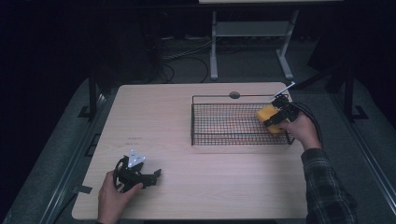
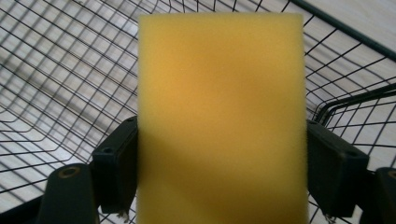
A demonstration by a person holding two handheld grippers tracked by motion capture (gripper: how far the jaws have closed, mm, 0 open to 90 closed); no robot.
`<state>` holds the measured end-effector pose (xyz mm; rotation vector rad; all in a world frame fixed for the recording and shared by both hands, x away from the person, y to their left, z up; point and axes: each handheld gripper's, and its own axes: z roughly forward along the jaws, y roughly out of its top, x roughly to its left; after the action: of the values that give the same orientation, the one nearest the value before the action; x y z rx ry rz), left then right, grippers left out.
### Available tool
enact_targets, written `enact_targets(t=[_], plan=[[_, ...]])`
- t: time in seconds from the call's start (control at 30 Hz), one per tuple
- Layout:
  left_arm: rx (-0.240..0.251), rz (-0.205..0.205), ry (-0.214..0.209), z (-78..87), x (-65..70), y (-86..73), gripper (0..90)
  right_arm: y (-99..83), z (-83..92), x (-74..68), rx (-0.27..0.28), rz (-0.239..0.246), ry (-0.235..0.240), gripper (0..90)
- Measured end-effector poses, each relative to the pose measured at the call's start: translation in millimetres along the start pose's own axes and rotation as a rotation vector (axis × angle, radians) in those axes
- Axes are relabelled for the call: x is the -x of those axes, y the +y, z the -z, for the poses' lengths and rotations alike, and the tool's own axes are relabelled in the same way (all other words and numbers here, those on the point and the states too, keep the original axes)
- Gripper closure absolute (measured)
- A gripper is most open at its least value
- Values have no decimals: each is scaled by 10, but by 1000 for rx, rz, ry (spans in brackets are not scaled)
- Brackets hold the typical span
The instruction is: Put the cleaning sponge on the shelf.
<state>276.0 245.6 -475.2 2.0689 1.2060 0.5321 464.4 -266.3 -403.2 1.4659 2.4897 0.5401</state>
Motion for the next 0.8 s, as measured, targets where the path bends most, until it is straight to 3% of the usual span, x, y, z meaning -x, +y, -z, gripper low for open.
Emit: enact_targets(t=[0.53,0.8], plan=[[0,0,0,0,0,0,130,-29,-71,-3,-24,-3,2,207],[0,-1,0,0,1,0,130,-43,-35,-16,-9,-5,2,185]])
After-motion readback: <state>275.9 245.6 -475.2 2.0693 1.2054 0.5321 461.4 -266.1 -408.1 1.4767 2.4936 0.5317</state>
